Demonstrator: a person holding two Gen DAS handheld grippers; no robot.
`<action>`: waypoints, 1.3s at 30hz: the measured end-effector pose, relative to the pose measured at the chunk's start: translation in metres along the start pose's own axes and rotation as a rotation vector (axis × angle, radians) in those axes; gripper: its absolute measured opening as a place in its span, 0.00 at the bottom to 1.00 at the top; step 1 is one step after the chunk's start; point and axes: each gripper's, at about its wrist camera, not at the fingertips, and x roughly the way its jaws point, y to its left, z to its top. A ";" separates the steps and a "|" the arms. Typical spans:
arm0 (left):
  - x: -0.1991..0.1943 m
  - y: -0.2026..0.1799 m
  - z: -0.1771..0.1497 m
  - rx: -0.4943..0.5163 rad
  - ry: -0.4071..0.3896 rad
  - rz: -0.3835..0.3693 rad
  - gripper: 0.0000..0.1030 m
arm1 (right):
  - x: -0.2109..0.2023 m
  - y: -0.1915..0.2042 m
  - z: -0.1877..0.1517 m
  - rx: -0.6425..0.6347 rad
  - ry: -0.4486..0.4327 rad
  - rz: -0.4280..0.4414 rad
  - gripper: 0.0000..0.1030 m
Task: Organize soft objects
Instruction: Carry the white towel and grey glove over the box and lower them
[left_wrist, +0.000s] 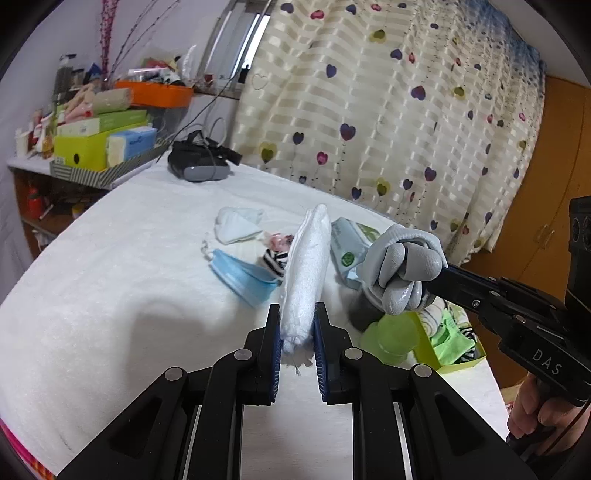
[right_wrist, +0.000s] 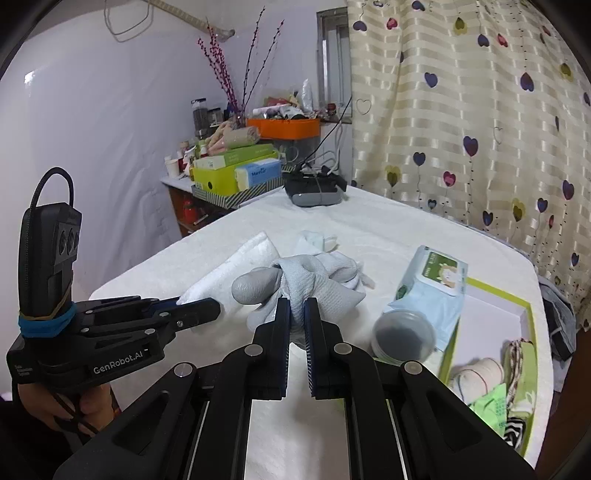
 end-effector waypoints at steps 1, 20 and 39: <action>0.000 -0.002 0.000 0.004 0.000 -0.003 0.14 | -0.004 -0.002 -0.001 0.005 -0.007 -0.003 0.08; 0.002 -0.078 0.008 0.129 -0.009 -0.102 0.14 | -0.078 -0.063 -0.025 0.131 -0.100 -0.155 0.08; 0.022 -0.149 -0.003 0.226 0.044 -0.209 0.14 | -0.124 -0.117 -0.057 0.244 -0.124 -0.285 0.08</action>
